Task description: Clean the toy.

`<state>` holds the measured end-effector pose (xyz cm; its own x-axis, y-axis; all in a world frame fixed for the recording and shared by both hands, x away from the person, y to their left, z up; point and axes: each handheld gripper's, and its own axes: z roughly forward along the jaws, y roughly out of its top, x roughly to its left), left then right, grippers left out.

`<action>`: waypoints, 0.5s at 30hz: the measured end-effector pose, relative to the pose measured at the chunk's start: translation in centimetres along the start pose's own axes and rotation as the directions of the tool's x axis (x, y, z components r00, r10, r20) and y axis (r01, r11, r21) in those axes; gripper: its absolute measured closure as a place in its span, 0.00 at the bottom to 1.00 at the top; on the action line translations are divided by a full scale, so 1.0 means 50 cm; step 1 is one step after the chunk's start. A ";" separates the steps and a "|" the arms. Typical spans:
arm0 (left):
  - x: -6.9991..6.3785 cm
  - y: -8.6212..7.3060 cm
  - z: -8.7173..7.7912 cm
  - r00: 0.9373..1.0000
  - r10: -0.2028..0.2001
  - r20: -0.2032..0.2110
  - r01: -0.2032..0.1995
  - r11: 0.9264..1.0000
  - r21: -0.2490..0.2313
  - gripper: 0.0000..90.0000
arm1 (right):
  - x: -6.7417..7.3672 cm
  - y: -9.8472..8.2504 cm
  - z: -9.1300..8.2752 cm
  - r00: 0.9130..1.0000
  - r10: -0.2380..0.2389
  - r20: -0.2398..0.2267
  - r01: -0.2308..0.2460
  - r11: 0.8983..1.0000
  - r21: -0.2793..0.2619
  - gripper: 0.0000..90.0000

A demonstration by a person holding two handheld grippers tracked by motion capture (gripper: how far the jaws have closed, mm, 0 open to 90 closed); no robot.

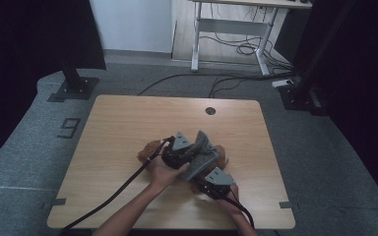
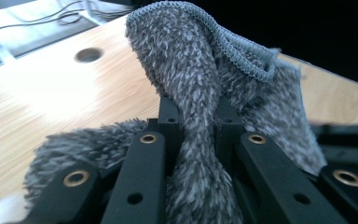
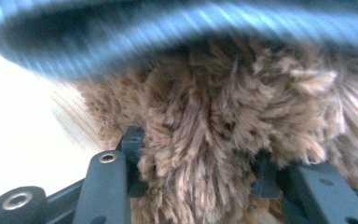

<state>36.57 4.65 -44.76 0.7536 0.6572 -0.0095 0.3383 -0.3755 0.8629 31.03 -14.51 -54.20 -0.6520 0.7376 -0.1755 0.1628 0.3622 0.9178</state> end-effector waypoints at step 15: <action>0.178 -0.177 -0.159 0.965 -0.232 -0.119 0.228 0.972 -0.052 0.87 | -0.006 -0.002 0.003 0.999 0.041 -0.001 -0.041 0.999 0.010 0.58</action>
<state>35.80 19.04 -48.48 0.5818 0.7995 -0.1494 0.4714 -0.1817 0.8630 31.29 -14.68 -54.30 -0.6453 0.7514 -0.1378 0.1967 0.3377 0.9205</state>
